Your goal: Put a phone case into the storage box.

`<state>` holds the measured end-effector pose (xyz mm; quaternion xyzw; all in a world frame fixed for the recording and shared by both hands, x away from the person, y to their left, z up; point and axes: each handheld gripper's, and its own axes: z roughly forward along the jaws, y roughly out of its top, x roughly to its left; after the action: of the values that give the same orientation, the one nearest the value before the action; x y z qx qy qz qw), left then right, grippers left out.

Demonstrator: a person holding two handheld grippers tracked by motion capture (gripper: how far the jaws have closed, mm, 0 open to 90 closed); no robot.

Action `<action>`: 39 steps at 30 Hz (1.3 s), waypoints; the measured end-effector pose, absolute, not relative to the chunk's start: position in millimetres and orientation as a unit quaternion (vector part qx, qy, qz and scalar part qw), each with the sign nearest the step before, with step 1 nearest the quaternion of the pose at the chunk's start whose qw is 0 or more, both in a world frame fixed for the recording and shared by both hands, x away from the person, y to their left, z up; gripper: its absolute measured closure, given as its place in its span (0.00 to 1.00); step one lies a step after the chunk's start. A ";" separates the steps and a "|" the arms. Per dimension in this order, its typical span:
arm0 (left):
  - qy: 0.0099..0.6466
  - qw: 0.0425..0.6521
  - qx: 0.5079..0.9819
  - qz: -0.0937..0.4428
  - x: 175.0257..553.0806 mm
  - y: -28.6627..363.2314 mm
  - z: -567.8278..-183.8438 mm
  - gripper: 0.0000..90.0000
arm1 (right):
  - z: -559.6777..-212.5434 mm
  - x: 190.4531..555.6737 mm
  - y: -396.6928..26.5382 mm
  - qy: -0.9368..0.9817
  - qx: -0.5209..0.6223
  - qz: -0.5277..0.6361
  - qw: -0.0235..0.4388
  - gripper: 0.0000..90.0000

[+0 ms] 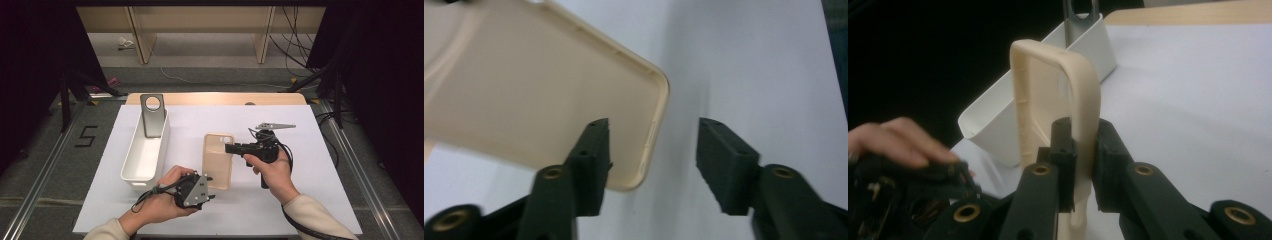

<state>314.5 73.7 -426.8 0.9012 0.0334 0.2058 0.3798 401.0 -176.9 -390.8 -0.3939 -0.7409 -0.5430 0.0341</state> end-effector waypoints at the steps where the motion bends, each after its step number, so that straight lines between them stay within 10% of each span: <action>1: 0.049 0.399 0.893 0.203 316.3 76.9 -425.7 0.49 | -389.4 400.3 -180.2 -0.741 -0.391 -0.545 0.028 0.91; 13: 0.194 0.485 0.837 0.165 328.7 100.2 -428.6 0.30 | -383.8 394.7 -196.6 -0.755 -0.363 -0.546 -0.017 0.91; 39: 0.247 0.538 0.786 0.177 333.7 102.0 -416.1 0.36 | -386.9 392.0 -206.7 -0.755 -0.359 -0.549 -0.025 0.91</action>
<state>333.7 102.0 -416.1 0.7862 0.2469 0.1774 0.5380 392.0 -206.7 -386.9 -0.3593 -0.7545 -0.5486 -0.0255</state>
